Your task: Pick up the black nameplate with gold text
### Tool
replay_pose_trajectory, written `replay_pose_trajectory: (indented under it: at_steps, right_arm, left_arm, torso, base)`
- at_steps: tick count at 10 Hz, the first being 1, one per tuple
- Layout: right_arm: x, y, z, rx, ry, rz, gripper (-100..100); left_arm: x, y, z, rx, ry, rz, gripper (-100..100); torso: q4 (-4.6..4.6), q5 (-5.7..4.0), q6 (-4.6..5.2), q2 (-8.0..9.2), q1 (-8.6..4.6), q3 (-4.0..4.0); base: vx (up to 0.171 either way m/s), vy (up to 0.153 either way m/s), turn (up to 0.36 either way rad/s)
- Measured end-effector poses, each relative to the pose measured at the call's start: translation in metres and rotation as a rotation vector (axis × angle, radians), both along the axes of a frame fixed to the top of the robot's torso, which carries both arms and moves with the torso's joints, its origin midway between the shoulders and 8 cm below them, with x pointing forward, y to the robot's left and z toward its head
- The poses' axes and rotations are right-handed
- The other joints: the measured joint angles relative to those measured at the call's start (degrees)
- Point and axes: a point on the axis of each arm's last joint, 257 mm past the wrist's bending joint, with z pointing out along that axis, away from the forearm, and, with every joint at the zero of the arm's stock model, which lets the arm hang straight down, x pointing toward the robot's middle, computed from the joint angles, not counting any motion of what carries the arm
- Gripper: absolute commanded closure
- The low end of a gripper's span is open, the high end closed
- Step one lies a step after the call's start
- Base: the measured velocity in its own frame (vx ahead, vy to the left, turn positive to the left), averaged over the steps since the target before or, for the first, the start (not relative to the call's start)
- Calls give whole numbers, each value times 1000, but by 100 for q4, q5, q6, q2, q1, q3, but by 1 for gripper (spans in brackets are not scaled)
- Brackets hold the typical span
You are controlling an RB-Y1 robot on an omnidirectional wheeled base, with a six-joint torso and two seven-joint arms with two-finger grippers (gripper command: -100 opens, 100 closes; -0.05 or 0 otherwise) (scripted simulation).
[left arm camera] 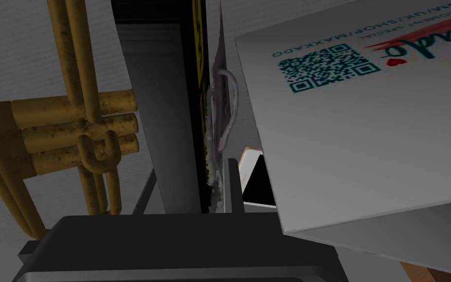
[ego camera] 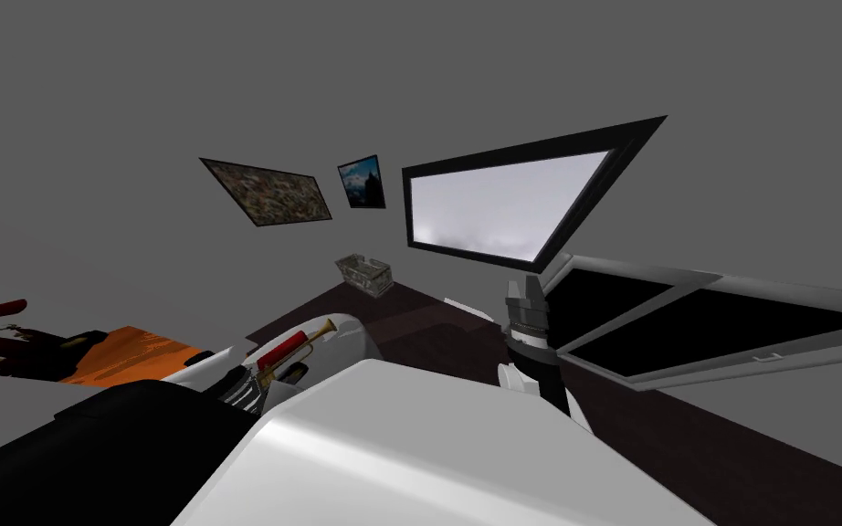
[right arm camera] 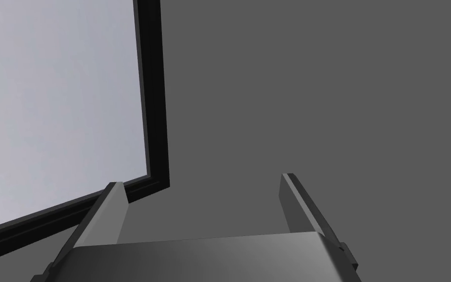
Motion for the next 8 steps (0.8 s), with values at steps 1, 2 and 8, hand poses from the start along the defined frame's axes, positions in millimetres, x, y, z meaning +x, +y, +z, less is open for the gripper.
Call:
replay_pose_trajectory:
  at_steps: [1, 2, 8]
  right_arm:
    - [0, 0, 0, 0, 0, 0, 0]
    - [0, 0, 0, 0, 0, 0, 0]
    - [0, 0, 0, 0, 0, 0, 0]
  left_arm:
    - [0, 0, 0, 0, 0, 0, 100]
    - [-5, 2, 2, 0, 3, 16, 100]
    - [-30, 10, 16, 4, 3, 136, 100]
  torso:
    - [0, 0, 0, 0, -1, 0]
    - [6, -3, 17, 17, 1, 10]
    - [10, -9, 11, 37, -10, 22]
  base:
    - [-76, -5, -254]
    - [-117, 10, -326]
    - [-96, -6, -203]
